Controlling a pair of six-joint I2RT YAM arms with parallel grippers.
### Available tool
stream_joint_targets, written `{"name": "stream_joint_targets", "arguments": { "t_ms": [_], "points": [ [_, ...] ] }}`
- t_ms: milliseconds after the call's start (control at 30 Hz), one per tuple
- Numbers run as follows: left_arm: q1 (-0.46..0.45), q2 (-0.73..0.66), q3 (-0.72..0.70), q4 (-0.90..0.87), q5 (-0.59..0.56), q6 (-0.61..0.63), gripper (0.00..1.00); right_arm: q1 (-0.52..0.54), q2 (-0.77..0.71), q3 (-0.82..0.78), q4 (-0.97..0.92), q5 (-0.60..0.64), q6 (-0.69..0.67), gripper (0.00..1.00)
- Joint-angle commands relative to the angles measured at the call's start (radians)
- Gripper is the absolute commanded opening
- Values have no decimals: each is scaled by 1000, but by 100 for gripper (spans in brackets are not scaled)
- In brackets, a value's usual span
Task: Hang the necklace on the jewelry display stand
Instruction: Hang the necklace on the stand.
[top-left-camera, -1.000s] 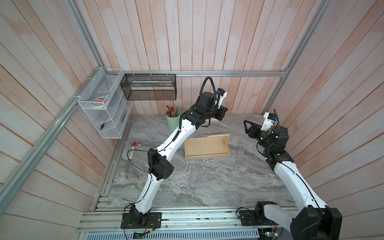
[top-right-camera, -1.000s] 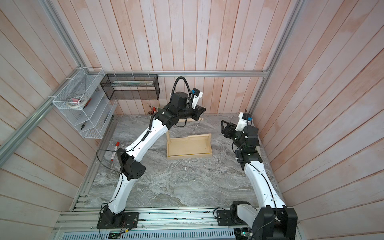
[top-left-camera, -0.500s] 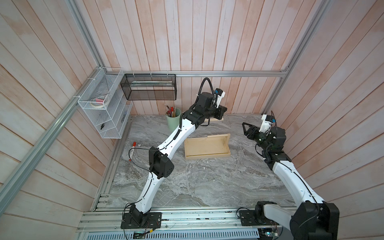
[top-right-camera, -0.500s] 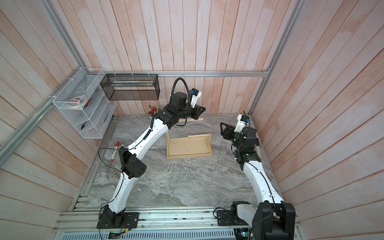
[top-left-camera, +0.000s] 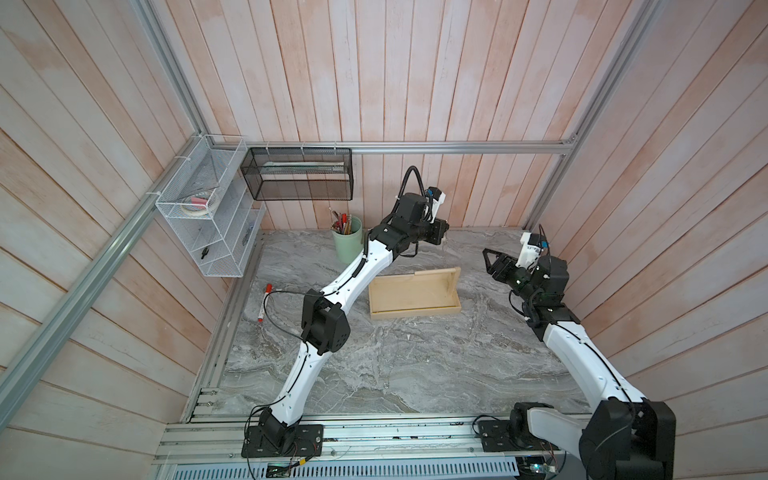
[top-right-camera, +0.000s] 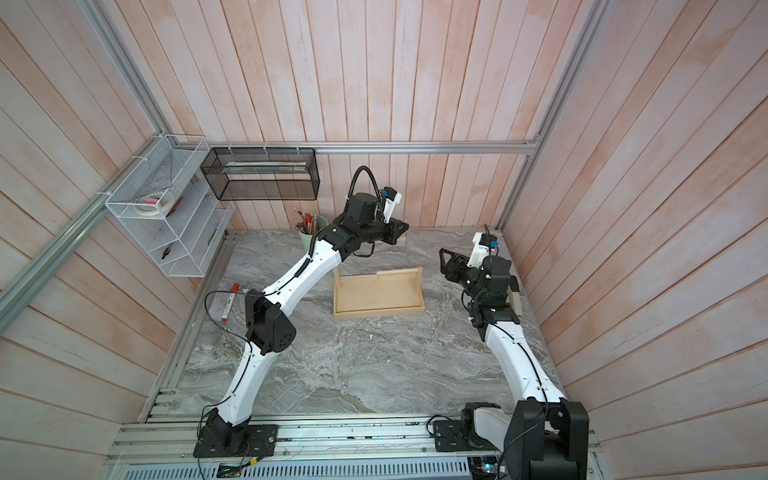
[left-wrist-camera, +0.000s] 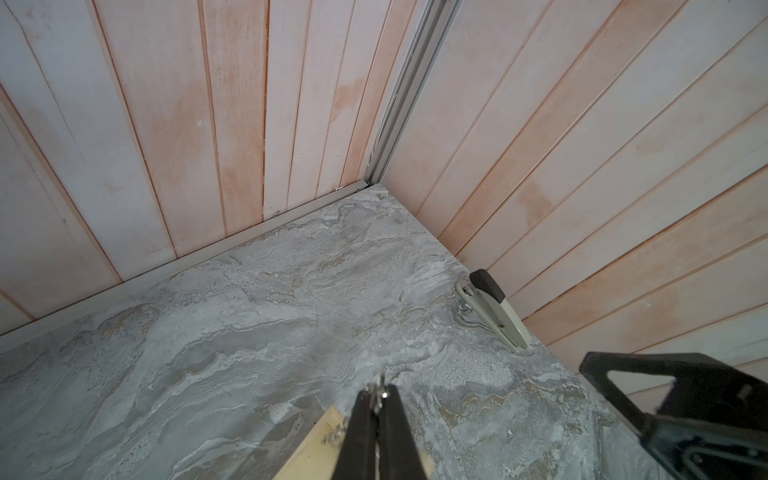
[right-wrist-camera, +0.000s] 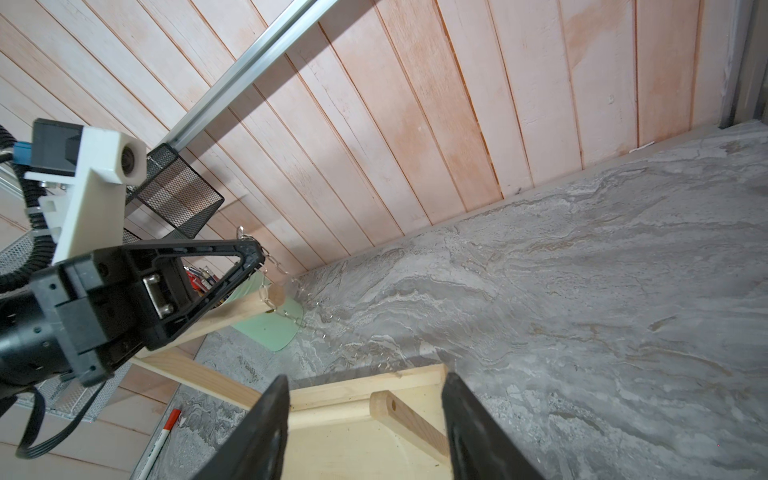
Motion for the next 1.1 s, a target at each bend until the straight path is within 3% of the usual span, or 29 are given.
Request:
{"name": "stream_joint_targets", "arguments": {
  "t_ms": [0, 500, 1067],
  "points": [
    [4, -2, -9, 24, -26, -5, 0, -6, 11, -12, 29, -23, 12, 60],
    [16, -104, -131, 55, -31, -2, 0, -5, 13, -33, 49, -25, 24, 59],
    [3, -27, 40, -25, 157, -2, 0, -5, 1, -59, 58, -18, 24, 59]
  ]
}}
